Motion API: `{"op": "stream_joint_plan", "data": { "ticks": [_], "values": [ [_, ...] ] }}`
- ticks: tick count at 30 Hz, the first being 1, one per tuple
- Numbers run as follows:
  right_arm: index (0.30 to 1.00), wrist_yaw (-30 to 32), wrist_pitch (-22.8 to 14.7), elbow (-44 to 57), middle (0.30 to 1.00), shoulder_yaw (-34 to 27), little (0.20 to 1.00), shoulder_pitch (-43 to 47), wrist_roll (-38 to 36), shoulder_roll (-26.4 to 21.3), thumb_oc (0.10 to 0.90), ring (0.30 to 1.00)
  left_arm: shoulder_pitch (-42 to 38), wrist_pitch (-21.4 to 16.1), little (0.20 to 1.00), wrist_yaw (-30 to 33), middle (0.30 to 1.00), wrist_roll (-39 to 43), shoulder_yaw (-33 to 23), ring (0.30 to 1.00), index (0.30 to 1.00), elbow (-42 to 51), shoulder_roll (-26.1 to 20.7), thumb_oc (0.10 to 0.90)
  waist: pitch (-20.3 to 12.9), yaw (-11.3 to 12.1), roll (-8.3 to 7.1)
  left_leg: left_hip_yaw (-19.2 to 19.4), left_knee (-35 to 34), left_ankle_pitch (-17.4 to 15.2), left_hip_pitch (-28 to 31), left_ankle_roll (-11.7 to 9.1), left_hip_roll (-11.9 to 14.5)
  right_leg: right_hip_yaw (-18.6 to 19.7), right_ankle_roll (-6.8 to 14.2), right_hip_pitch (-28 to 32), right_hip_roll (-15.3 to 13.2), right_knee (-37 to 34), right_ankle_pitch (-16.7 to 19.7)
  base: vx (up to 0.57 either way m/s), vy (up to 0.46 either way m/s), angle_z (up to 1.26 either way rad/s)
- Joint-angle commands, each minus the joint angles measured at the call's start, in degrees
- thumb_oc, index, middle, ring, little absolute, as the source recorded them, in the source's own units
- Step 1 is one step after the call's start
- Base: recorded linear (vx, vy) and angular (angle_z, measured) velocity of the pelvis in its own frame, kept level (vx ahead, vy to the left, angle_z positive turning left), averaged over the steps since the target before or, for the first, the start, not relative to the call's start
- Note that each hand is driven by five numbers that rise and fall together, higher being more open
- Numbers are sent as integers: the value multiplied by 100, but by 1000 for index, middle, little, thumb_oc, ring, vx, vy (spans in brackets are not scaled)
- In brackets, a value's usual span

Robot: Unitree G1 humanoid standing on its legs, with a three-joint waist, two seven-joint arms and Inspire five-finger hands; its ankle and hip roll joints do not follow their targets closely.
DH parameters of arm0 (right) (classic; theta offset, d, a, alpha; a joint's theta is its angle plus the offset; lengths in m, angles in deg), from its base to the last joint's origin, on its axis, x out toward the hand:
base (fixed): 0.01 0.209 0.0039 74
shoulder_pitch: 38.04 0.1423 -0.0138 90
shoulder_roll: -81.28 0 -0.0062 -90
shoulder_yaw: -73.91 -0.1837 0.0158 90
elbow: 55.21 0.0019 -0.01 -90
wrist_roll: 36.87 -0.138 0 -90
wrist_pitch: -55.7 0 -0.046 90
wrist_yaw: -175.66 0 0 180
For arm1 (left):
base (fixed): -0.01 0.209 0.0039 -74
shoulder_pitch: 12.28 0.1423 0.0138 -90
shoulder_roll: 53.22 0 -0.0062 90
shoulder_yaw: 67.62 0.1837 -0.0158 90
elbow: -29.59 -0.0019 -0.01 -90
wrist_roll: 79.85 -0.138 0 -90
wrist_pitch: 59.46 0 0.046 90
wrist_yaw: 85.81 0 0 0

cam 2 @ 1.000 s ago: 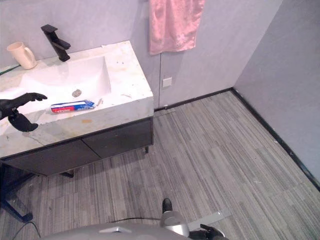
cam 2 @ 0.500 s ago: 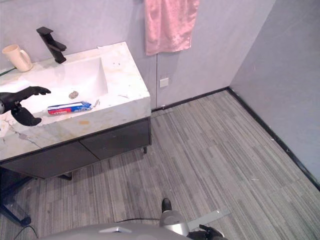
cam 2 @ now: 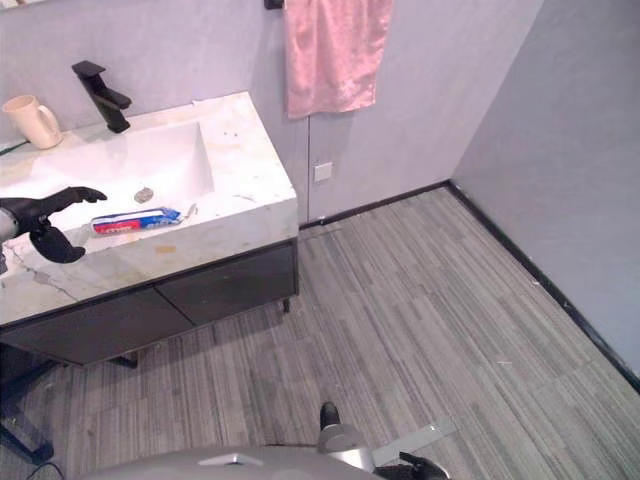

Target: Organize the bathroom.

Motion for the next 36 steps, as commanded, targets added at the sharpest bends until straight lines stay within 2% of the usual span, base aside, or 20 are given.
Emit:
{"op": "stream_joint_plan", "data": {
  "ticks": [1, 16, 17, 18, 19, 20, 21, 31, 34, 36],
  "values": [
    [900, 56, -136, -23, 900, -178, 900, -131, 179, -176, 800, 900, -580, 63, 900, 536, 900, -149, -547, 900, 900, -295, -234, 800, -63, -193, 26, -1, 1042, -266, -764, 389, -337, 46, 539, 110, -13, 726, -1069, 41, -4, -3],
    [900, 61, -197, 107, 900, -233, 900, -308, 165, -224, 800, 900, -281, 437, 900, 519, 900, -236, -592, 900, 900, -80, -80, 800, 34, -238, -47, -50, 1160, -272, -898, 373, -316, 73, 506, 34, -8, 795, -1101, 8, -1, -2],
    [900, 77, -189, 135, 900, -236, 900, -338, 155, -230, 800, 900, -232, 512, 596, 490, 596, -280, -604, 596, 596, -50, -55, 598, 47, -240, -60, -47, 1166, -270, -908, 369, -310, 67, 502, 36, -5, 790, -1103, 0, 0, 0],
    [900, 76, -183, 136, 900, -246, 900, -343, 156, -234, 800, 900, -215, 503, 559, 491, 559, -313, -608, 559, 559, -48, -53, 573, 50, -237, -64, -49, 1173, -269, -918, 369, -311, 66, 498, 36, -1, 788, -1105, 0, 0, 0],
    [900, 76, -190, 131, 900, -246, 900, -353, 155, -236, 800, 900, -179, 532, 476, 491, 476, -343, -613, 476, 476, -46, -35, 518, 57, -235, -74, -48, 1183, -267, -931, 364, -307, 63, 495, 34, 3, 782, -1101, 0, 0, 0],
    [900, 67, -186, 132, 900, -252, 900, -356, 154, -243, 800, 900, -184, 552, 444, 463, 444, -340, -618, 444, 444, -44, -41, 496, 62, -234, -80, -46, 1187, -269, -936, 362, -304, 57, 494, 29, 6, 786, -1105, 0, 0, 0],
    [900, 73, -181, 134, 900, -256, 900, -361, 150, -244, 800, 900, -188, 564, 300, 452, 300, -392, -606, 300, 300, -32, -39, 400, 70, -234, -87, -41, 1197, -267, -948, 357, -295, 47, 493, 16, 6, 794, -1107, 0, 0, 0],
    [900, 102, -410, 130, 900, -493, 900, -442, -290, -271, 800, 900, -64, 643, 300, 534, 300, -591, -562, 300, 300, -65, -74, 400, 107, -263, -125, -23, 1243, -262, -1006, 351, -275, 31, 490, -3, -15, 783, -1088, 0, 0, 0],
    [900, 178, -626, 150, 900, -592, 900, -442, -495, -284, 800, 900, 14, 675, 300, 734, 300, -544, -595, 300, 300, -111, -55, 400, 90, -277, -139, -16, 1217, -252, -991, 350, -281, 51, 498, 0, -11, 768, -1076, -12, 4, 0],
    [900, 363, -969, 261, 900, -772, 900, -431, -836, -349, 800, 900, 34, 808, 300, 1186, 300, 56, -704, 300, 300, -92, -33, 400, 66, -290, -172, -8, 1193, -242, -979, 341, -289, 72, 499, 18, -11, 741, -1066, -59, 6, -1]
  ]
}}
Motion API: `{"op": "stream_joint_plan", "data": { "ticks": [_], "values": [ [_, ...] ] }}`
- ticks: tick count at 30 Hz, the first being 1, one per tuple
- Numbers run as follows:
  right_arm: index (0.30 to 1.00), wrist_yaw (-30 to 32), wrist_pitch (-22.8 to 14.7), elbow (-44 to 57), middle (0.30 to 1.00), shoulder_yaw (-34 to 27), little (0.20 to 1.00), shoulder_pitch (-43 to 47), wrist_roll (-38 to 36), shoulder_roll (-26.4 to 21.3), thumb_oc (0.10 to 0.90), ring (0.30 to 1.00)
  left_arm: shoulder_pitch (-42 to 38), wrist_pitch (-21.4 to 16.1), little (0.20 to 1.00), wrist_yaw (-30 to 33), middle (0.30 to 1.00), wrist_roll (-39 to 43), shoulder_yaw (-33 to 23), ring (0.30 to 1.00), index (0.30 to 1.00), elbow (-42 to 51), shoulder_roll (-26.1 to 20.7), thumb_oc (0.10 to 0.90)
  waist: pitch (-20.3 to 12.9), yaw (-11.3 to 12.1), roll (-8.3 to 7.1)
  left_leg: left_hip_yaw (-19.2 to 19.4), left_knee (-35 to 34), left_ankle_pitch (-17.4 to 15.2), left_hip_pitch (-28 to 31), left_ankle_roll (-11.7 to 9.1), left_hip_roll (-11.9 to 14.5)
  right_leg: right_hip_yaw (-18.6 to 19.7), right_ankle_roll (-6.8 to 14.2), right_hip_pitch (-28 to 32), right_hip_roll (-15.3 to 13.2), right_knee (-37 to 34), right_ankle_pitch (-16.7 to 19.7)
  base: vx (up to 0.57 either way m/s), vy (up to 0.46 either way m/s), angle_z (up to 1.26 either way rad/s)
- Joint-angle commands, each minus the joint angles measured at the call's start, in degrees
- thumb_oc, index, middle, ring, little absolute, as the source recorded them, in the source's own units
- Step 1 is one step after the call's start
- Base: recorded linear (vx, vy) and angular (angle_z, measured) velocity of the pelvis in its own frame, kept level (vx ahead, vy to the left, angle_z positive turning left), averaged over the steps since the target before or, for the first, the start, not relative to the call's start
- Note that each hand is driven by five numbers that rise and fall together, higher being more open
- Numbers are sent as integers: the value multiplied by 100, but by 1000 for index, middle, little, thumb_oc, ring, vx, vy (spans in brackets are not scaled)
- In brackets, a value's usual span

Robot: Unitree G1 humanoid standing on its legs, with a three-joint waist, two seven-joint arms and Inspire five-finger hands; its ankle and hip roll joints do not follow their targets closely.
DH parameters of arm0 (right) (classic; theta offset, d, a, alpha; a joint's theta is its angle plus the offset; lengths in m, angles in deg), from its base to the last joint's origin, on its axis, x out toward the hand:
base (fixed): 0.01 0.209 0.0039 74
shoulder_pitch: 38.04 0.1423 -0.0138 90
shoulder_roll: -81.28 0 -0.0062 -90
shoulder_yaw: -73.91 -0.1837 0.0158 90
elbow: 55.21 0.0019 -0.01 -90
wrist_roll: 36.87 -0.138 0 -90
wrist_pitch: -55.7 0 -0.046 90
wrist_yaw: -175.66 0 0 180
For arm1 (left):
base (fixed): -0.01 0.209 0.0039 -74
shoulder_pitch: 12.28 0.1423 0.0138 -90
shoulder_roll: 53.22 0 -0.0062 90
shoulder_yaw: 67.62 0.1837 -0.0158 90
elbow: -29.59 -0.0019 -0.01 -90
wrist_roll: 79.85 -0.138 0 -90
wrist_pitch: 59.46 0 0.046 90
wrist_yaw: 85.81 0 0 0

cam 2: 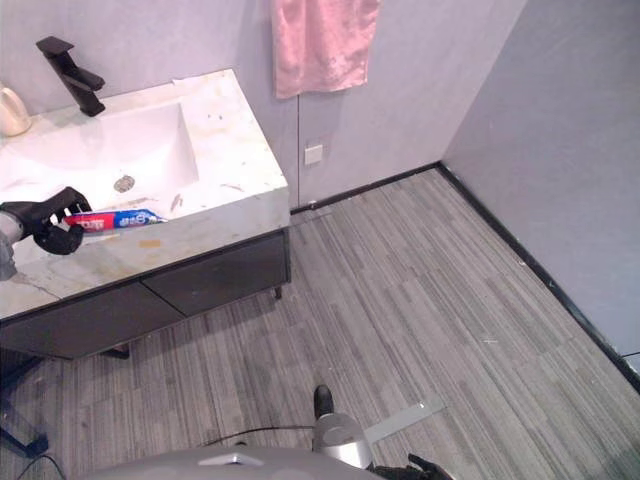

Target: Organize the bathroom.

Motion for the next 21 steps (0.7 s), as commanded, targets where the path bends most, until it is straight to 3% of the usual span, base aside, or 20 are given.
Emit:
{"op": "stream_joint_plan", "data": {
  "ticks": [1, 3, 5, 7, 8, 9, 10, 11, 12, 14, 15, 16, 18, 19, 21],
  "values": [
    [900, 435, -701, 178, 900, -311, 900, -139, -752, -386, 800, 900, 4, 342, 300, 904, 300, 715, -814, 300, 300, 31, -321, 400, -229, -203, -124, -63, 1183, -228, -859, 341, -303, 28, 491, 192, -39, 717, -1054, -73, 1, -2],
    [900, 720, -1149, 422, 900, -662, 900, -150, -1177, -496, 800, 900, 99, 693, 300, 1368, 300, 1823, -1260, 300, 300, 329, -171, 400, -251, -215, -199, -78, 1174, -229, -830, 337, -308, 66, 480, 233, -33, 683, -1028, -78, 13, -2],
    [900, 934, -1272, 869, 900, -1013, 900, -166, -1424, -707, 800, 900, 185, 931, 300, 1707, 300, 2548, -1593, 300, 300, 636, -11, 400, -271, -243, -270, -110, 1173, -240, -803, 336, -304, 121, 457, 288, -16, 668, -1027, -72, 19, -1],
    [900, 1704, -1564, 1875, 900, -1495, 900, -208, -1411, -993, 800, 900, 371, 954, 300, 2364, 300, 3303, -2096, 300, 300, 1239, 403, 400, -333, -299, -396, -124, 1145, -224, -793, 343, -320, 237, 406, 292, 10, 617, -967, -121, 42, -5],
    [900, 1718, -1555, 1895, 900, -1497, 900, -218, -1401, -995, 800, 900, 397, 962, 300, 2367, 300, 3304, -2116, 300, 300, 1256, 410, 400, -335, -301, -389, -123, 1145, -224, -790, 343, -320, 239, 406, 293, 11, 616, -966, -134, 73, -9],
    [900, 2301, -1682, 2693, 900, -1997, 900, -282, -932, -1392, 800, 900, 423, 1084, 300, 2679, 300, 3320, -2289, 300, 300, 1754, 657, 400, -347, -363, -457, -132, 1143, -256, -740, 345, -312, 286, 389, 341, 24, 613, -965, -91, 48, -9],
    [900, 2434, -1782, 2857, 900, -2136, 900, -292, -753, -1540, 800, 900, 413, 1083, 300, 2821, 300, 3430, -2294, 300, 300, 1849, 671, 400, -366, -376, -476, -126, 1128, -229, -754, 340, -313, 302, 379, 324, 32, 604, -938, -117, 64, -9],
    [900, 2590, -1723, 3241, 900, -2424, 900, -294, -510, -1789, 800, 900, 406, 1130, 300, 2998, 300, 3629, -2325, 300, 300, 2016, 752, 400, -376, -388, -492, -133, 1117, -229, -740, 340, -321, 319, 374, 342, 41, 580, -924, -107, 78, -7],
    [900, 2922, -1587, 4334, 900, -3073, 900, -187, -46, -2277, 800, 900, 452, 1160, 300, 3438, 300, 3993, -2494, 300, 300, 2413, 1122, 400, -402, -414, -520, -153, 1093, -268, -685, 355, -347, 362, 367, 395, 71, 544, -938, -108, 78, -8],
    [900, 3066, -1569, 5075, 900, -3362, 900, -43, 257, -2497, 800, 900, 500, 927, 300, 3833, 300, 4199, -2597, 300, 300, 2645, 1422, 400, -431, -410, -532, -161, 1072, -243, -685, 359, -368, 407, 356, 385, 92, 530, -909, -118, 81, -16],
    [900, 3221, -1745, 5936, 900, -3478, 900, 353, 478, -2687, 800, 900, 517, 645, 300, 4370, 300, 4250, -2668, 300, 300, 2955, 1927, 400, -455, -368, -535, -241, 1037, -275, -652, 369, -413, 448, 357, 399, 126, 539, -942, -150, 86, -21],
    [900, 3222, -2036, 6254, 900, -3396, 900, 583, 577, -2708, 800, 900, 522, 492, 300, 4575, 300, 4106, -2675, 300, 300, 3061, 2182, 400, -477, -329, -542, -287, 1011, -233, -672, 373, -439, 484, 343, 365, 144, 539, -910, -134, 69, -21],
    [900, 3092, -2182, 6803, 900, -3089, 900, 1041, 623, -2751, 800, 900, 484, 414, 300, 4739, 300, 3820, -2561, 300, 300, 3188, 2531, 400, -505, -250, -544, -384, 973, -228, -668, 383, -483, 520, 349, 350, 159, 537, -902, -124, 42, -31],
    [900, 2666, -2370, 7406, 900, -2508, 900, 1615, 574, -2673, 800, 900, 430, 373, 300, 4834, 300, 3838, -2336, 300, 300, 3325, 2896, 400, -521, -159, -544, -489, 925, -215, -653, 401, -535, 547, 351, 343, 168, 519, -887, -147, 51, -34],
    [900, 2181, -2178, 7881, 900, -1999, 900, 2108, 475, -2564, 800, 900, 417, 427, 300, 4843, 300, 3665, -2171, 300, 300, 3400, 3188, 400, -549, -96, -538, -561, 880, -197, -650, 415, -565, 563, 353, 323, 170, 507, -882, -107, 28, -23]
  ]
}}
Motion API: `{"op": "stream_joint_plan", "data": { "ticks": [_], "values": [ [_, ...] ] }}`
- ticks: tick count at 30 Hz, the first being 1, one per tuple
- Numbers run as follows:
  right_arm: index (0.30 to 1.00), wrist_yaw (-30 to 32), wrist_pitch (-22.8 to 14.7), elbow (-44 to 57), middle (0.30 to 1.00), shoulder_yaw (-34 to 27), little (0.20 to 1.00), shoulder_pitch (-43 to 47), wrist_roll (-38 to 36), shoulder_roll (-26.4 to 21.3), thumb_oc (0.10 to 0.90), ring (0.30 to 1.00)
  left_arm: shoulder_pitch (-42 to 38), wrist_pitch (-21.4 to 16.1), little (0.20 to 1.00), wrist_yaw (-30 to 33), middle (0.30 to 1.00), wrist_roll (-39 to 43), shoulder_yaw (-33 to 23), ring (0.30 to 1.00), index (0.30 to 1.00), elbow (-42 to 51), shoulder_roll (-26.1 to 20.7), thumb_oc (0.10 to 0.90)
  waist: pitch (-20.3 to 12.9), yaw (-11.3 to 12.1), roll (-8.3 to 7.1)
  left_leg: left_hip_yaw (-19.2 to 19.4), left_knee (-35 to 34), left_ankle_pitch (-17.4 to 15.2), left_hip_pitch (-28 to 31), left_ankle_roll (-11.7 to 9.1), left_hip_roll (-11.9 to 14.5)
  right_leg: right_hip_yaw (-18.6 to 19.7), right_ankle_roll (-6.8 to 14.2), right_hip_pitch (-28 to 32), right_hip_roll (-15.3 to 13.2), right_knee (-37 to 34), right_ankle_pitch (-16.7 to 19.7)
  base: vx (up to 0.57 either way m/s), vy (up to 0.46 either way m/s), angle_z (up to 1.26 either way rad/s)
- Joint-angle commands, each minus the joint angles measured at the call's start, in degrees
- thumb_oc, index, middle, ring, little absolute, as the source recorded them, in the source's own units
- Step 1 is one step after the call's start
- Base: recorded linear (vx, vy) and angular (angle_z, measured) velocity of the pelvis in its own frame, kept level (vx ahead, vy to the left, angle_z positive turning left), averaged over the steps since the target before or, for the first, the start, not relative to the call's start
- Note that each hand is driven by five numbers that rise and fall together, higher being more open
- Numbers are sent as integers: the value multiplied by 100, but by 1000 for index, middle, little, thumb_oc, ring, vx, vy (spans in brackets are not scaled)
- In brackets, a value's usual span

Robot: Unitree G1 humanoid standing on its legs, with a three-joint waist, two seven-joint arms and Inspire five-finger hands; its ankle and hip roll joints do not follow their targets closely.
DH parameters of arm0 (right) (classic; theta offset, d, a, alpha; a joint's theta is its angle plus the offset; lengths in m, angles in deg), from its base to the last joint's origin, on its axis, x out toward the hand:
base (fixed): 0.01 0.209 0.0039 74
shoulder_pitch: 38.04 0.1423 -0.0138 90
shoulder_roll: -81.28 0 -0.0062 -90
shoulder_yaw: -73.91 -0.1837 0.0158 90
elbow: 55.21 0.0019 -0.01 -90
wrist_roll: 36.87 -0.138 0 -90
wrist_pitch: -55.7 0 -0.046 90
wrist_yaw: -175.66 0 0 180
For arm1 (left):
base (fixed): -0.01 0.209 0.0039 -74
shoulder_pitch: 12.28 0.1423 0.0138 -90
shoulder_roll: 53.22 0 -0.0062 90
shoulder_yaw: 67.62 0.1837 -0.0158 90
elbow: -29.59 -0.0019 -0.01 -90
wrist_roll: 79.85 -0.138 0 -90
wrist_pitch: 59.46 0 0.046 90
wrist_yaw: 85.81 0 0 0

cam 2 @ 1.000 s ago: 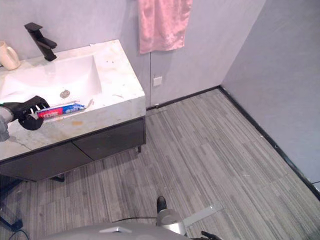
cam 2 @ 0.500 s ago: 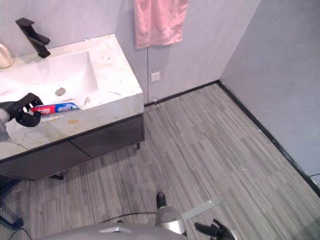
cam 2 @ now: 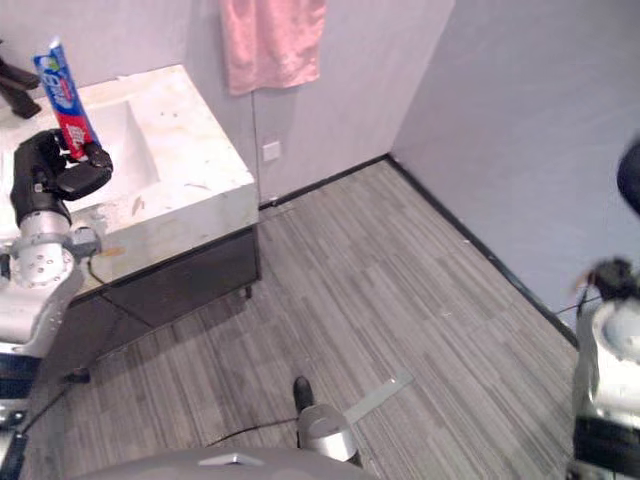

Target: Organize the bathroom.

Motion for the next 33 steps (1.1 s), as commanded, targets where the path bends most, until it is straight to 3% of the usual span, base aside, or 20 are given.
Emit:
{"op": "stream_joint_plan", "data": {
  "ticks": [1, 3, 6, 7, 16, 24, 33],
  "values": [
    [900, -1245, -344, 615, 900, 1256, 900, 1068, 85, -60, 800, 900, -555, -814, 300, 370, 300, -605, 156, 300, 300, 502, -74, 400, -687, 326, 13, -830, 854, -69, -896, 266, -382, -37, 317, 308, 205, 485, -1073, -89, 9, -11],
    [900, -2080, 37, 829, 900, 2096, 900, 1823, -294, 262, 800, 900, -480, -985, 300, 403, 300, -630, 388, 300, 300, 425, 336, 400, -732, 430, 32, -895, 799, -58, -875, 273, -387, -43, 322, 316, 200, 483, -1110, -82, -1, -4],
    [900, -2519, 539, 802, 900, 2948, 900, 2571, -484, 678, 800, 900, -393, -1299, 300, 381, 300, -674, 603, 300, 300, 265, 631, 400, -783, 576, 42, -935, 755, 8, -914, 260, -380, -82, 302, 266, 192, 479, -1096, -52, -22, 6],
    [900, -2794, 909, 689, 900, 3418, 900, 2943, -863, 979, 800, 900, -319, -1532, 300, 286, 300, -715, 728, 300, 300, 129, 767, 400, -803, 678, 65, -965, 726, 30, -904, 239, -354, -153, 291, 275, 183, 486, -1124, -33, -30, 7],
    [900, -3203, 2051, 164, 900, 4515, 900, 3641, -2013, 1842, 800, 900, -242, -2186, 300, 4, 300, -669, 1119, 300, 300, -490, 785, 400, -829, 943, 135, -946, 656, 102, -891, 166, -250, -376, 290, 283, 100, 490, -1142, -23, -28, 17],
    [900, -3103, 2388, -105, 900, 4966, 900, 3908, -2853, 2473, 800, 900, -252, -2423, 300, -241, 300, -540, 1369, 300, 300, -710, 855, 400, -846, 1059, 166, -879, 603, 139, -844, 147, -194, -449, 298, 298, 58, 456, -1106, -1, -15, 8],
    [900, -3225, 2622, -157, 900, 5375, 900, 4221, -2846, 2794, 800, 900, -349, -2299, 300, -377, 300, -556, 1587, 300, 300, -630, 901, 400, -872, 1126, 166, -832, 559, 148, -818, 148, -157, -443, 303, 305, 44, 441, -1110, -4, -7, 3]
  ]
}}
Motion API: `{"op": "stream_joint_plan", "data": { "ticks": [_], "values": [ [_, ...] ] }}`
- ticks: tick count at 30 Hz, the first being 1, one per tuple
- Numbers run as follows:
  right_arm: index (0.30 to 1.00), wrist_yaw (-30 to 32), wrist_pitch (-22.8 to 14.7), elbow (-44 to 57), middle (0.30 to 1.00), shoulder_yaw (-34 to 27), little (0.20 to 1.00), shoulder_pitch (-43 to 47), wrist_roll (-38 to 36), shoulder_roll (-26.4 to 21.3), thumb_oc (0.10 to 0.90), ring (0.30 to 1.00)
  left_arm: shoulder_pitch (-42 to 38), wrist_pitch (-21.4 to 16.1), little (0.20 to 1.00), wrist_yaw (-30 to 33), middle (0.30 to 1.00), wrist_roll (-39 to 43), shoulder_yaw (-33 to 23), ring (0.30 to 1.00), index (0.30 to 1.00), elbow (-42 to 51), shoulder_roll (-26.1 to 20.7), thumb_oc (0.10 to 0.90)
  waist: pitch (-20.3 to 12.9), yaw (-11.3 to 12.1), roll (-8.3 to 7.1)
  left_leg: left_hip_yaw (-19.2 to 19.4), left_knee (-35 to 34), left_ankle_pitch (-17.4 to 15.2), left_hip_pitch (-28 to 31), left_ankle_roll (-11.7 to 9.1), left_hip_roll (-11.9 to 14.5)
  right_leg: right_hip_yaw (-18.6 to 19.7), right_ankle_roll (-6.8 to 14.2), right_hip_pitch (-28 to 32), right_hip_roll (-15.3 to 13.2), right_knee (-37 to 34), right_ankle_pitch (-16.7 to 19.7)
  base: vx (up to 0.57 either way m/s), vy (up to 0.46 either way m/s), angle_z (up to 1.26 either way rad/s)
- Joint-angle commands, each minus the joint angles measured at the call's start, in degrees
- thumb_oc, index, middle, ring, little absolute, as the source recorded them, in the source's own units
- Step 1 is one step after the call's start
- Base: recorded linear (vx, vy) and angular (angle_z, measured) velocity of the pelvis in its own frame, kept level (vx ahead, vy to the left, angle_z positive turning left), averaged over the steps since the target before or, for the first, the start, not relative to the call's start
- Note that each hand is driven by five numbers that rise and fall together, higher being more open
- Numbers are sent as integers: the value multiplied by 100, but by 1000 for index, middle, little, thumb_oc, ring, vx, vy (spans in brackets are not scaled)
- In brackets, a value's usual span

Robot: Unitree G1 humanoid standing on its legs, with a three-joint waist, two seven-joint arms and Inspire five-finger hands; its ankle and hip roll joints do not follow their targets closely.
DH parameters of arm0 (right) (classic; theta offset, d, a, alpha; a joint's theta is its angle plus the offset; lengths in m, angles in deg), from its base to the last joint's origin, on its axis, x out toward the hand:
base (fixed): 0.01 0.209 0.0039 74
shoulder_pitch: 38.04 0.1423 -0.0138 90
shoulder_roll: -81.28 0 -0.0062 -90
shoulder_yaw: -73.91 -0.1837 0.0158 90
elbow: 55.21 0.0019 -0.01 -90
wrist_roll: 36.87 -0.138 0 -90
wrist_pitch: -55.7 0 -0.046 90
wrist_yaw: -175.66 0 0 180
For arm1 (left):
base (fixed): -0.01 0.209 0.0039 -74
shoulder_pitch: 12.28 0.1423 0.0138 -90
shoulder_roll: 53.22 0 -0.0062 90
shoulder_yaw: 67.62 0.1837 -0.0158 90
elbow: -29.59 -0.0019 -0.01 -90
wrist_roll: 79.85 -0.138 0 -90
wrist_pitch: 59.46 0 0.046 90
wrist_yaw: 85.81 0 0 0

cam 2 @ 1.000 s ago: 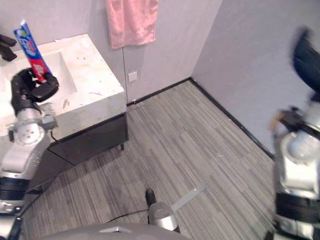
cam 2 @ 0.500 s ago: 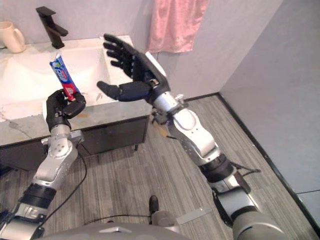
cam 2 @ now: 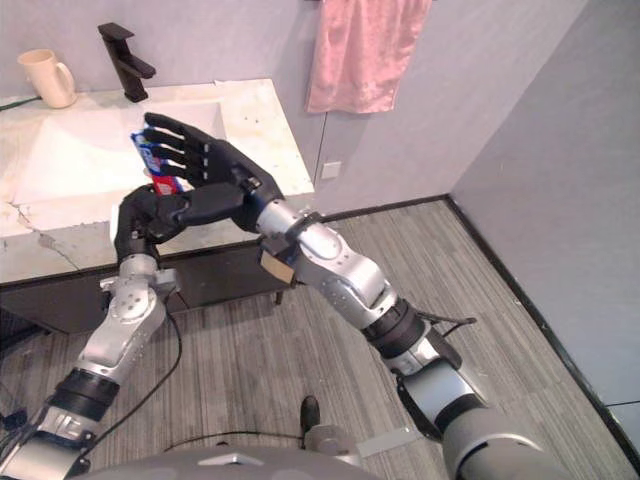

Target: Organize the bathroom.

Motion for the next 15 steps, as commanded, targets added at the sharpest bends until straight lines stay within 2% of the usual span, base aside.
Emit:
{"op": "stream_joint_plan", "data": {
  "ticks": [1, 10, 15],
  "values": [
    [900, -128, -359, -33, 900, -191, 900, 929, -249, 380, 800, 900, -616, -827, 300, -106, 300, -354, 164, 300, 300, 507, -336, 400, -581, 41, 175, -206, 279, 82, -443, 197, -204, -28, 345, 301, 155, 431, -1123, -5, -14, 4],
    [900, 24, -520, -121, 900, -67, 900, 1134, 2, 475, 800, 900, -664, -704, 300, -45, 300, -379, 274, 300, 300, 755, -330, 400, -590, 76, 184, -197, 224, 112, -409, 195, -178, -15, 357, 310, 133, 417, -1093, -3, -4, 4],
    [900, 338, -460, 219, 900, -220, 900, 1096, 652, 176, 800, 900, -539, -512, 300, 97, 300, -536, 139, 300, 300, 981, -410, 400, -571, 44, 187, -151, 195, 111, -388, 196, -157, 5, 384, 294, 108, 425, -1079, -10, -2, 7]
  ]
}}
